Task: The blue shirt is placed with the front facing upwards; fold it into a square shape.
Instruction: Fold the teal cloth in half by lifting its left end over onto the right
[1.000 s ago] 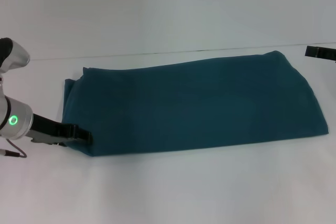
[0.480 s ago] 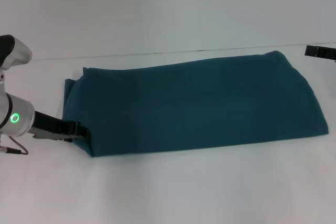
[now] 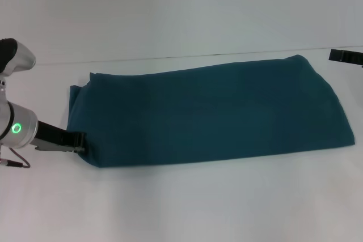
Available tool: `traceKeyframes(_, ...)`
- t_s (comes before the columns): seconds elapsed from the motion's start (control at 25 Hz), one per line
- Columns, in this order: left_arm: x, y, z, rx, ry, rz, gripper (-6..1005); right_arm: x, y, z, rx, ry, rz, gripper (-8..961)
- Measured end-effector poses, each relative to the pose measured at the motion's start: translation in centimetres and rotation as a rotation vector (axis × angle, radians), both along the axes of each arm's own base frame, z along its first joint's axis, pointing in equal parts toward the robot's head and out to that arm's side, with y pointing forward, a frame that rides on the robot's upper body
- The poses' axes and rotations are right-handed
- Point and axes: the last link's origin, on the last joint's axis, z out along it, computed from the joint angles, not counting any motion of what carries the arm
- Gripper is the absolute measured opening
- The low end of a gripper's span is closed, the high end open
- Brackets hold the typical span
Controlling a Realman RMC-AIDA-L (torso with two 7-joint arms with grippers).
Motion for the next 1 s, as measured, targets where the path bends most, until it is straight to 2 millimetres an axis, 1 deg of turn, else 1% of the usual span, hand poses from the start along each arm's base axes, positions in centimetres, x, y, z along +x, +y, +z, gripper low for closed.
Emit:
traceKeyframes(0.2,-0.1,0.0,0.0,0.003,0.001,0.002,20,0.0,0.0,0.0,0.001,0.000,0.000,725)
traceKeyframes(0.4,-1.0,-0.5,0.4,0.013,0.000,0.019,20,0.0,0.0,-0.4,0.001,0.006,-0.006,725)
traceKeyframes(0.56,-2.0,-1.3,1.2,0.043,0.002,0.034,21,-0.1,0.1,-0.6,0.007,0.022,-0.005,725)
traceKeyframes(0.76,-3.9,-3.0,2.7,0.101,-0.031,0.075,21,-0.4,0.2,-0.8,0.016,0.039,0.001,724)
traceKeyframes(0.84,-4.3,-3.3,3.0,0.115,-0.046,0.085,21,-0.5,0.3,-0.9,0.019,0.039,0.002,724)
traceKeyframes(1.0,-6.0,-4.5,4.2,0.166,-0.073,0.126,21,-0.8,0.6,-1.2,0.020,0.037,0.011,724)
